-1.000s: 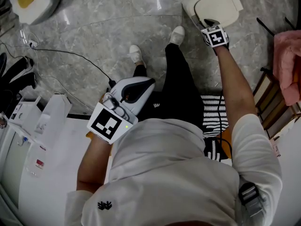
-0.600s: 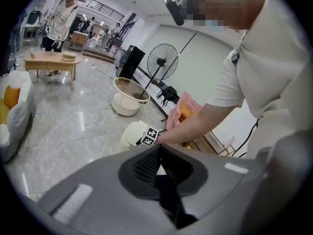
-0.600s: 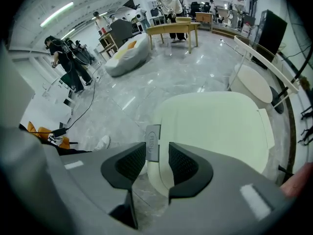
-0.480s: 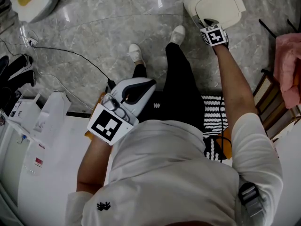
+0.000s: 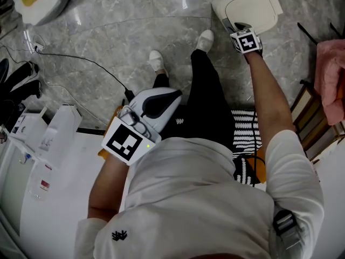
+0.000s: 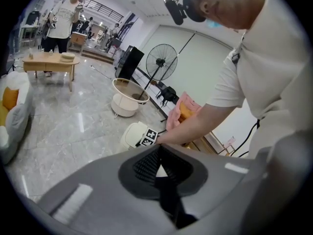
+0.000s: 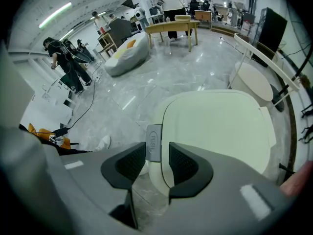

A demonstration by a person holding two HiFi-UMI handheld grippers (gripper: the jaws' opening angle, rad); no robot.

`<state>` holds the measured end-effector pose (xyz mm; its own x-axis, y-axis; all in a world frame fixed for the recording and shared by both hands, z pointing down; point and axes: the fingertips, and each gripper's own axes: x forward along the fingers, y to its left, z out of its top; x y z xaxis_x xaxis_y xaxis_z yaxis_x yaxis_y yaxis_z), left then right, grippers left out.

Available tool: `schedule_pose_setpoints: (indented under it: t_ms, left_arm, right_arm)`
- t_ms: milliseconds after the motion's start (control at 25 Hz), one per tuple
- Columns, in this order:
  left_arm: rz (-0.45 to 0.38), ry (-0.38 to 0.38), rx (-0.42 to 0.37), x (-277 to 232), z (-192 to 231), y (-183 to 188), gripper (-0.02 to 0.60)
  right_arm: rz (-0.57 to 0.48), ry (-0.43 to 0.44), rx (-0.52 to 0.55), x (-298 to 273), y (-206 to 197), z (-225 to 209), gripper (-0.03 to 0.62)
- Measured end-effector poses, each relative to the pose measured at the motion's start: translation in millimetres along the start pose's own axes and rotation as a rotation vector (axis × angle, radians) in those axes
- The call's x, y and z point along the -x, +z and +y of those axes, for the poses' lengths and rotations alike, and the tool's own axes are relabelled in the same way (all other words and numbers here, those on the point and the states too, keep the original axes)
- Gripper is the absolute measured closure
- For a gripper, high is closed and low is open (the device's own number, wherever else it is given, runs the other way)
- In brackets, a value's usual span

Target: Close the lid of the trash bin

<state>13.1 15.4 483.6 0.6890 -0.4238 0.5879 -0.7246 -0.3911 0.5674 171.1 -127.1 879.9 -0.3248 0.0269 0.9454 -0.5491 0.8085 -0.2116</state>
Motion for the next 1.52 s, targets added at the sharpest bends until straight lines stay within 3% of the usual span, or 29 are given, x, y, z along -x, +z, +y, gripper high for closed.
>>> schedule_pose_setpoints:
  t_ms: [480,720,1000,1200,1520]
  left_arm:
    - [-0.049,-0.062,-0.124,30.4,-33.1,29.4,0.525]
    - [-0.081,-0.116,-0.252,58.4,-58.0,37.3,0.525]
    - [-0.154,-0.194,-0.322,114.4,-72.6,29.5,0.525]
    - [-0.154,-0.199,-0.394,144.9,-75.6,17.5,0.525]
    - [-0.194,-0.161,-0.395,189.2,-70.2,12.4,0.525]
  right_arm:
    - [-0.106,-0.018,-0.080,69.5,19.5,41.3,0.471]
    - [-0.214,-0.063,-0.122,133.6,26.4,75.1,0.473]
    - [-0.364,-0.118,-0.133,219.1,35.8,137.9,0.512]
    - [-0.466,-0.154,-0.144,281.5,37.3,188.4,0.561]
    - [-0.581,-0.154,-0.148,353.8,42.3,285.9,0.583]
